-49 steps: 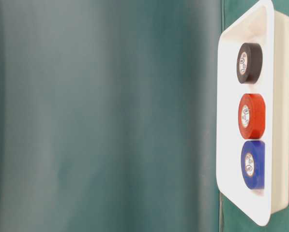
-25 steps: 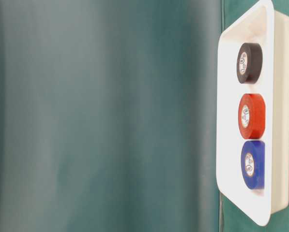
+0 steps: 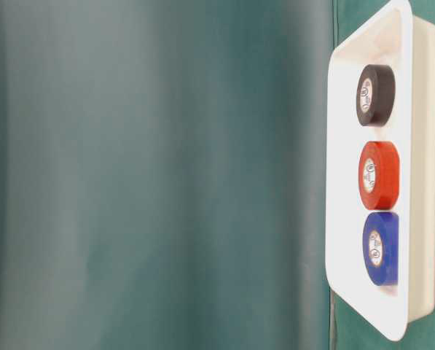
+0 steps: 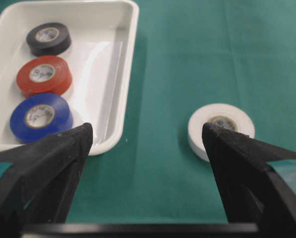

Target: Pick up the tape from a random location and place it into the white case.

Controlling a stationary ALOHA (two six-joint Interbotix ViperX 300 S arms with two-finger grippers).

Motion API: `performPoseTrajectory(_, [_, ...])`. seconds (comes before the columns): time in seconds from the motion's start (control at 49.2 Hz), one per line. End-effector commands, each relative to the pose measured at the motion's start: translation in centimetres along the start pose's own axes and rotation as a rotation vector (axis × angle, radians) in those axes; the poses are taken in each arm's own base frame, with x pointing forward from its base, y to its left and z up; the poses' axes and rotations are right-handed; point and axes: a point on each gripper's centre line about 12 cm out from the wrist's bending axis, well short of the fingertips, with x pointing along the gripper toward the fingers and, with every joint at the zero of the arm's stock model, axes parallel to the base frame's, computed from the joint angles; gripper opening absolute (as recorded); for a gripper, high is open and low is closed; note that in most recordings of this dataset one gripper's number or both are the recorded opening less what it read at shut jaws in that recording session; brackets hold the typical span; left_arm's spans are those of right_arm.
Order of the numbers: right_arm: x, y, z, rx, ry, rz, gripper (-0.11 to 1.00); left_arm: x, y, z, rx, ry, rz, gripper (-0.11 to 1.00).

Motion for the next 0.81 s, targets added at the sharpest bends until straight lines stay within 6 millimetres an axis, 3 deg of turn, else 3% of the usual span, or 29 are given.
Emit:
performPoseTrajectory(0.0, [0.1, 0.1, 0.5, -0.003, -0.015, 0.004, 0.76, 0.1, 0.0, 0.6, -0.003, -0.018, 0.001, 0.97])
performPoseTrajectory(0.467, [0.2, 0.2, 1.1, -0.003, -0.052, 0.014, 0.76, 0.0, 0.1, 1.5, -0.006, -0.061, 0.003, 0.97])
performPoseTrajectory(0.792, [1.5, 0.4, 1.4, -0.005, -0.029, 0.019, 0.76, 0.1, 0.1, 1.9, -0.017, -0.066, 0.005, 0.97])
